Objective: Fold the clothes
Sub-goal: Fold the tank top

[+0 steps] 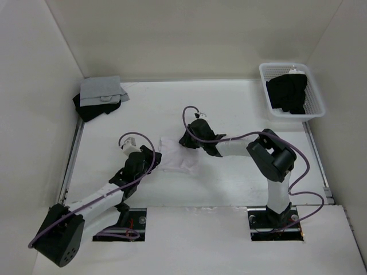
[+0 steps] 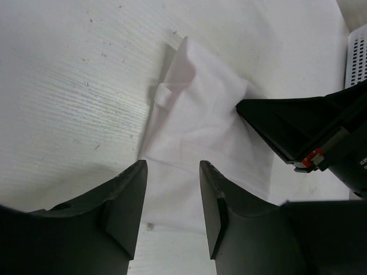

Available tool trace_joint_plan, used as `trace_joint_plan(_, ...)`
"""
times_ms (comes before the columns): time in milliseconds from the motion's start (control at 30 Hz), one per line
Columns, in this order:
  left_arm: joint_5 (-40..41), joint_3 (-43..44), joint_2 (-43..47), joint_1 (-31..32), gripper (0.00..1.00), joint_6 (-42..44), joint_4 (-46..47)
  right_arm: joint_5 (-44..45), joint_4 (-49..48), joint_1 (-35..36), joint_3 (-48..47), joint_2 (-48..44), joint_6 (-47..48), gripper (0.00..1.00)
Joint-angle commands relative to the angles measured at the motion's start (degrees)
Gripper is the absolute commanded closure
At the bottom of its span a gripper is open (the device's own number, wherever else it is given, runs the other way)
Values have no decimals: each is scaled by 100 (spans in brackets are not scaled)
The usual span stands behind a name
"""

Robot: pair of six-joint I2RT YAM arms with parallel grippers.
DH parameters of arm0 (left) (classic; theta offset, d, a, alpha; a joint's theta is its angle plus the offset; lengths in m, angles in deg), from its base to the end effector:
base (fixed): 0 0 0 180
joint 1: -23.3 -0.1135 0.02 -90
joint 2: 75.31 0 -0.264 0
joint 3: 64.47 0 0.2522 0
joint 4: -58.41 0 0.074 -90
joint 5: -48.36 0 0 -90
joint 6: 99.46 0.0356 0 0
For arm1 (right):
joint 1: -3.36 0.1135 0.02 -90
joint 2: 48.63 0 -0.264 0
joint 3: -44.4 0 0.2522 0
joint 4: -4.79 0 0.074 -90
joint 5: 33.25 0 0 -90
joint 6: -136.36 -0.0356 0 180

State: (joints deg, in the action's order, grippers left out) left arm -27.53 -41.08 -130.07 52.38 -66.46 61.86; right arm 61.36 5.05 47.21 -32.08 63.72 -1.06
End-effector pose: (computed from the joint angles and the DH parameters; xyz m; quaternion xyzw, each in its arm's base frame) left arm 0.1606 -0.0794 0.1470 -0.2666 0.8099 -0.2723 0.4458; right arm 0.3000 0.2842 0.1453 0.0460 0.8898 0.2985 0.3421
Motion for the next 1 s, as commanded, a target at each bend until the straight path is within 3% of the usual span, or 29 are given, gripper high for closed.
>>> trace_joint_plan(0, 338, 197, 439, 181, 59, 109, -683, -126, -329, 4, 224, -538, 4, 71)
trace_joint_plan(200, 751, 803, 1002, 576, 47, 864, -1246, -21, -470, 189, 1102, -2039, 215, 44)
trace_joint_plan(367, 576, 1094, 1143, 559, 36, 1111, -1510, 295, -470, 242, 2104, -3551, 610, 27)
trace_joint_plan(500, 277, 1050, 1310, 358, 28, 1050, -1528, 760, -478, 119, 2895, -4632, 927, 23)
trace_joint_plan(700, -320, 1076, 1468, -205, 19, 918, -1817, 1359, -908, -899, 3959, -5759, 946, 26)
trace_joint_plan(833, -549, 1024, 1644, -556, 18, 918, -1950, 1307, -1321, -1471, 4478, -5945, 769, 25)
trace_joint_plan(967, -786, 1059, 1566, -812, 18, 962, -1976, 1192, -1480, -1604, 4611, -5743, 725, 25)
